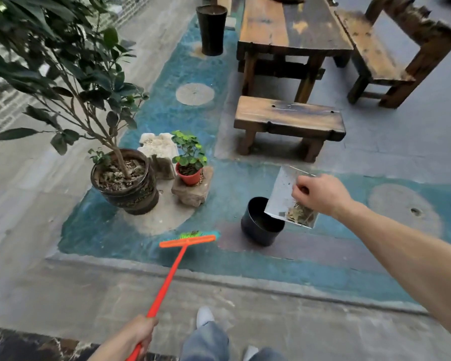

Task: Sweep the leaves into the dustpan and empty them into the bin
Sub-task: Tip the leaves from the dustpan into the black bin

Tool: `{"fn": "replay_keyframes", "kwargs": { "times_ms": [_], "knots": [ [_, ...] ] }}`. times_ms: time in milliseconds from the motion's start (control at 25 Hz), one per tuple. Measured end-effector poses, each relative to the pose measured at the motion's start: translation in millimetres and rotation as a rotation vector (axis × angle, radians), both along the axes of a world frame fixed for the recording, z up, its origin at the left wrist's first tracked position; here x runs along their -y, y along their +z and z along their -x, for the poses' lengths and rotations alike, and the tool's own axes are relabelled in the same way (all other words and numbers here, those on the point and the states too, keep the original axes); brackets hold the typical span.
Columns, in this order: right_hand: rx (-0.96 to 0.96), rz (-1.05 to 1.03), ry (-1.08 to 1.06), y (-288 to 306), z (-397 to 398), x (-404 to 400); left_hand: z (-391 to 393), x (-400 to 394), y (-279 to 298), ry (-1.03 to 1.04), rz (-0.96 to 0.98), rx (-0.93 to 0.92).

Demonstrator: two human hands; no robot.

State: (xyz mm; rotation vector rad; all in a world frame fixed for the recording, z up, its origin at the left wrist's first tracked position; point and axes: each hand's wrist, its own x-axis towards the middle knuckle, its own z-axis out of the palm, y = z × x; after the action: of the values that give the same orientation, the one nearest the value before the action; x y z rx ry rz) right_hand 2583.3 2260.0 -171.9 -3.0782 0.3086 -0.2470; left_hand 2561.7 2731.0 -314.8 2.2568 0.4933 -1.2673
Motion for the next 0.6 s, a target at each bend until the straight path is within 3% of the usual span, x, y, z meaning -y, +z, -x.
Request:
{"fn": "replay_keyframes", "kwargs": {
  "times_ms": [360,600],
  "knots": [
    [-0.132,0.185,0.297,-66.7,-27.2,-14.5,-45.8,-1.0,-5.0,0.018,-0.037,-0.050],
    [-0.246,0.180,0.396,-90.9,-37.6,-33.2,-46.6,-3.9,-16.1,0.042,-0.058,-0.096]
  ]
}}
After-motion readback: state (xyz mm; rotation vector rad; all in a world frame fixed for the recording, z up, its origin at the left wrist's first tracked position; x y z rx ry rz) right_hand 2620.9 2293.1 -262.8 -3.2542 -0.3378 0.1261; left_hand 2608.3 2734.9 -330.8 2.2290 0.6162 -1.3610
